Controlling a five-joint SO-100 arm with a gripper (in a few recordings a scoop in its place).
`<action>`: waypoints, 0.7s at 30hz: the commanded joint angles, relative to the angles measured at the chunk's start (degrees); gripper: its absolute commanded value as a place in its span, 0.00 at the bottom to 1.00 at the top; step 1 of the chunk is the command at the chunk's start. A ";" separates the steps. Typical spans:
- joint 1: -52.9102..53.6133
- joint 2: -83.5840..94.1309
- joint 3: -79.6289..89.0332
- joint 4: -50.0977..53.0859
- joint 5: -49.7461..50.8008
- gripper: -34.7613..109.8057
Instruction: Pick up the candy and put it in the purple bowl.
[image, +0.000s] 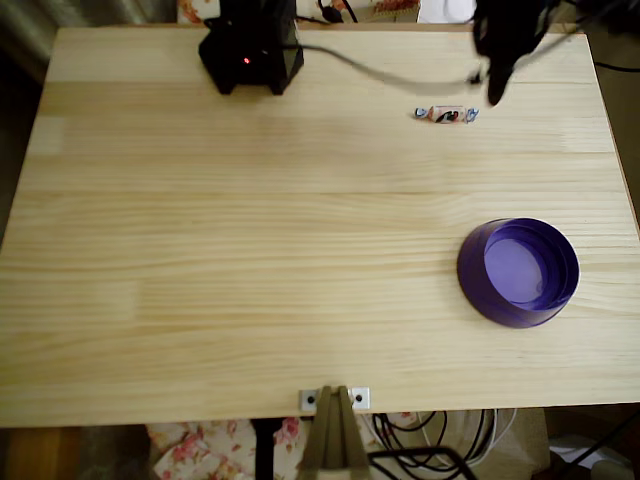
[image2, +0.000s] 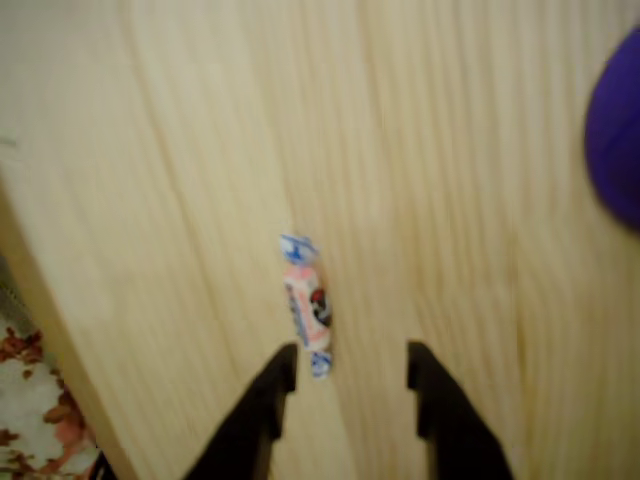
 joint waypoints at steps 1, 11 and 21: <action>-0.26 7.29 3.87 -2.72 1.58 0.36; -1.05 15.12 17.58 -8.44 5.71 0.36; -6.42 10.37 16.52 -10.99 9.76 0.37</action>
